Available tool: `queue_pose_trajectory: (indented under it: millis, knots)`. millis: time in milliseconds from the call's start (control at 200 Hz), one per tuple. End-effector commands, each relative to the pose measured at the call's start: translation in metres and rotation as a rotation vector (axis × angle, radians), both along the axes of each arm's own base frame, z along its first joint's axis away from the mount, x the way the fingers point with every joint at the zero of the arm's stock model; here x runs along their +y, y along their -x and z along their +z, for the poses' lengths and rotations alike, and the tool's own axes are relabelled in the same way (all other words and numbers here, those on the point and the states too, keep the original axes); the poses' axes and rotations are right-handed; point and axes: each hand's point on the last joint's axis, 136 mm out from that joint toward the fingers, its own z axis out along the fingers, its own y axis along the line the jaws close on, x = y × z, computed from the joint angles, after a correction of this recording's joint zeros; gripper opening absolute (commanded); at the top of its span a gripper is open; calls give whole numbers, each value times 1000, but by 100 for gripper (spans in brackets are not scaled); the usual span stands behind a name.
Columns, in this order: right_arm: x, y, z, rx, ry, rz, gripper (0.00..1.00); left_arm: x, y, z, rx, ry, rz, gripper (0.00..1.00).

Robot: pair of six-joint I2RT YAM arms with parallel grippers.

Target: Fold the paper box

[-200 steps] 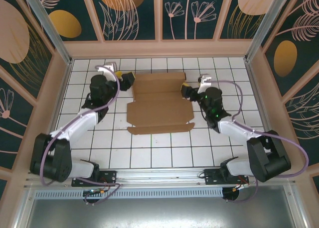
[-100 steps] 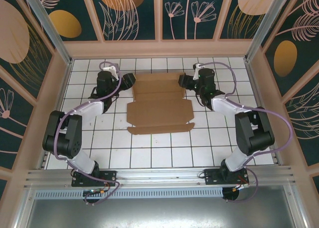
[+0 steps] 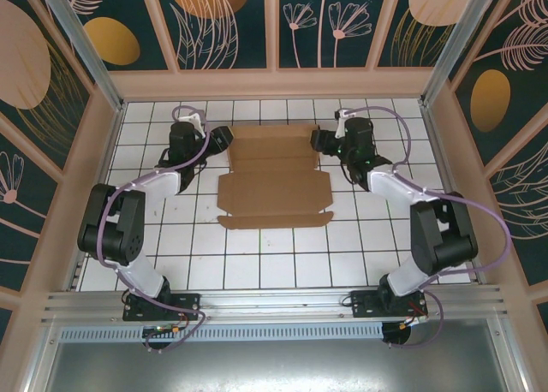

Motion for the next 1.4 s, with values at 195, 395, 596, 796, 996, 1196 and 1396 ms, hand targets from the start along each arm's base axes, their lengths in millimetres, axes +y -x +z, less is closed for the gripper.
queue_pose_trajectory:
  millis: [195,395,596,796,996,1196,1396]
  knots:
    - [80,30,15,-406,833,379,70,31,8,80,-85,-36,147,68]
    - [106,0,19,-573,1131,225,72,46,36,89,-114,-1,211,68]
    - [133,-3,39,-727,1207,151,66,44,44,108,-162,42,195,66]
    - [149,2,32,-748,1265,208,57,41,45,110,-160,63,181,64]
    - [155,-5,9,-678,1280,300,53,39,45,114,-166,76,177,63]
    - [158,-26,1,-607,1271,289,30,45,49,127,-196,60,194,62]
    - [144,-46,4,-435,1161,289,12,48,56,152,-229,53,204,62]
